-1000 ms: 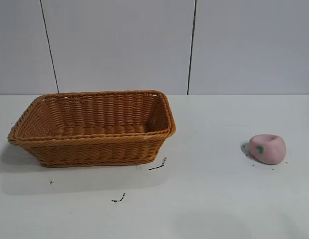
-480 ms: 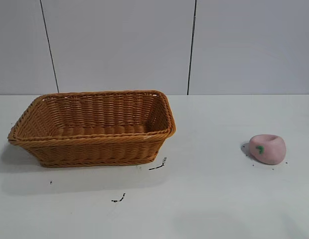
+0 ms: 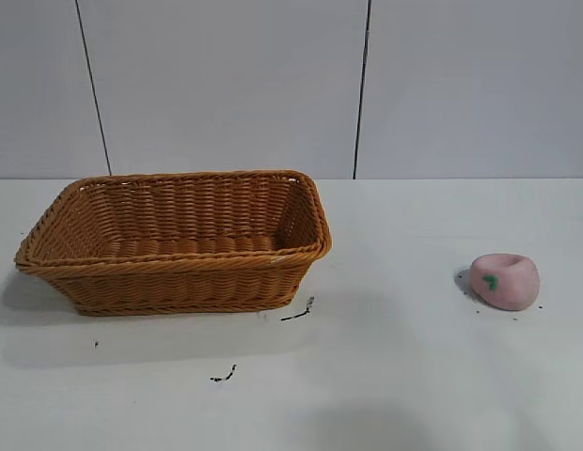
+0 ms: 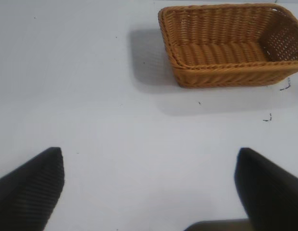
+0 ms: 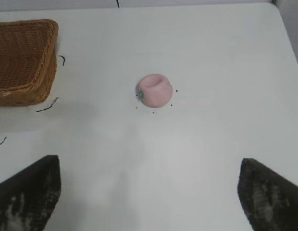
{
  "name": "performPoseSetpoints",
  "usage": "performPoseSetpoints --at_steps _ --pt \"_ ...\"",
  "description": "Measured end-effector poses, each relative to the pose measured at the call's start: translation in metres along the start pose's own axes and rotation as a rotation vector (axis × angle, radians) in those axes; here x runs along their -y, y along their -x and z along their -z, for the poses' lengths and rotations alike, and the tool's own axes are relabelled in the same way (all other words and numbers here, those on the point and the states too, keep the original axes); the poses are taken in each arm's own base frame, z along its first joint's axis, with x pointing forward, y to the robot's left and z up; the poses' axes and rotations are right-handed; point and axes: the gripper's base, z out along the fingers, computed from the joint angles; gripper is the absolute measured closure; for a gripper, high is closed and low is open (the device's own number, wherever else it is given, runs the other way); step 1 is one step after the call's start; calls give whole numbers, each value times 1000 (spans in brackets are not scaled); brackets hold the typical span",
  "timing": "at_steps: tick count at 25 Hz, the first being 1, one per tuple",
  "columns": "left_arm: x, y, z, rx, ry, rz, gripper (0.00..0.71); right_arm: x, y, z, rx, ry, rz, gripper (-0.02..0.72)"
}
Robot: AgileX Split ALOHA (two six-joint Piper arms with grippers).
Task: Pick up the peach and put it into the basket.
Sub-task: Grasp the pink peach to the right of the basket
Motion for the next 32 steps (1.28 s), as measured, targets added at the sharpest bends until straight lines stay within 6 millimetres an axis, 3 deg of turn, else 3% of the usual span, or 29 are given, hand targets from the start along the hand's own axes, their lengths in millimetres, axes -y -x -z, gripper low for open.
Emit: performPoseSetpoints --at_steps 6,12,23,32 --pt "0 0 0 0 0 0 17 4 58 -69 -173 5 25 8" --pt "0 0 0 0 0 0 17 -4 89 -125 -255 23 86 8" --pt "0 0 0 0 0 0 17 -4 81 -221 -300 20 88 8" --pt "0 0 0 0 0 0 17 -2 63 -271 -339 16 84 8"
